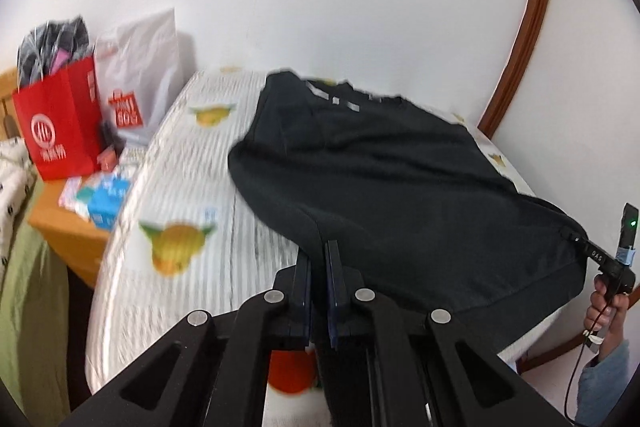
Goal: Fold small clothes
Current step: 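Grasp the hem with the left gripper while the right gripper grasps the hem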
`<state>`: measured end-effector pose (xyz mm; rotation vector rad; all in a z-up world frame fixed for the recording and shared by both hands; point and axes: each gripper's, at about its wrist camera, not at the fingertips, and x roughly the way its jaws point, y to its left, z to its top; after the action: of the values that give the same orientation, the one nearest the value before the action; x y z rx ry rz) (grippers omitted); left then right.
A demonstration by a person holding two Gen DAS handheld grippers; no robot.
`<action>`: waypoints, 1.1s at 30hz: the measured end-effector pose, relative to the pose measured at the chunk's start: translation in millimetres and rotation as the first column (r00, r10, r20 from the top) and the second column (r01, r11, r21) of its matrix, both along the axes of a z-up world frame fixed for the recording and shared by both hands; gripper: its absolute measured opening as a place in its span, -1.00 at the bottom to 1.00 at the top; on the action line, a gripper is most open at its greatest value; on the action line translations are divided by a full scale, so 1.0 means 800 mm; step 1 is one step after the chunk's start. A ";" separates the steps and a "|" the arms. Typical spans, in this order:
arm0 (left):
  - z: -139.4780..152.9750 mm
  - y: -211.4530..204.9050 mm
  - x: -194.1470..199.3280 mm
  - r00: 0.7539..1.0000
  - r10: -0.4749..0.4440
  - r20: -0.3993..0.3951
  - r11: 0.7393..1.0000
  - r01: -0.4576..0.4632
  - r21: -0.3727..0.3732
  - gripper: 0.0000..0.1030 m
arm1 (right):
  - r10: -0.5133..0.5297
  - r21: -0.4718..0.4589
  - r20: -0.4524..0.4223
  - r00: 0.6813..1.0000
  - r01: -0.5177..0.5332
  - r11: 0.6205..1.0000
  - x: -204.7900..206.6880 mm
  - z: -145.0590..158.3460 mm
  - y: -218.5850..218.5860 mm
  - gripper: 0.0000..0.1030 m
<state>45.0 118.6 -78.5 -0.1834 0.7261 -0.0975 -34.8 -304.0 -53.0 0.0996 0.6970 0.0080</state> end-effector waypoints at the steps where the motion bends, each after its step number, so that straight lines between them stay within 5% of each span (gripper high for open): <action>1: 0.008 0.000 0.007 1.000 -0.001 0.014 1.000 0.001 0.008 -0.88 | -0.001 0.002 0.014 1.000 0.001 1.000 0.008 0.009 0.002 -0.88; 9: 0.043 0.028 0.087 0.994 0.073 0.081 0.997 -0.071 -0.029 -0.88 | -0.026 0.030 0.086 0.996 0.023 0.999 0.091 0.058 0.010 -0.88; 16: 0.035 0.030 0.180 0.991 0.116 0.070 0.993 -0.115 -0.015 -0.88 | -0.058 0.065 0.085 0.995 0.053 0.997 0.191 0.069 0.004 -0.88; 25: -0.007 0.031 0.278 0.988 0.157 -0.002 0.987 -0.157 0.045 -0.88 | -0.101 0.120 0.016 0.995 0.099 0.988 0.287 0.026 -0.021 -0.88; 33: -0.048 0.028 0.312 0.982 0.178 -0.066 0.980 -0.170 0.108 -0.86 | -0.128 0.055 -0.086 0.988 0.133 0.990 0.341 -0.030 -0.023 -0.88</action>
<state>294.7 140.7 -117.3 -0.1530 0.7852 0.1139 238.3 -322.0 -77.1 0.2049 0.7718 -0.1010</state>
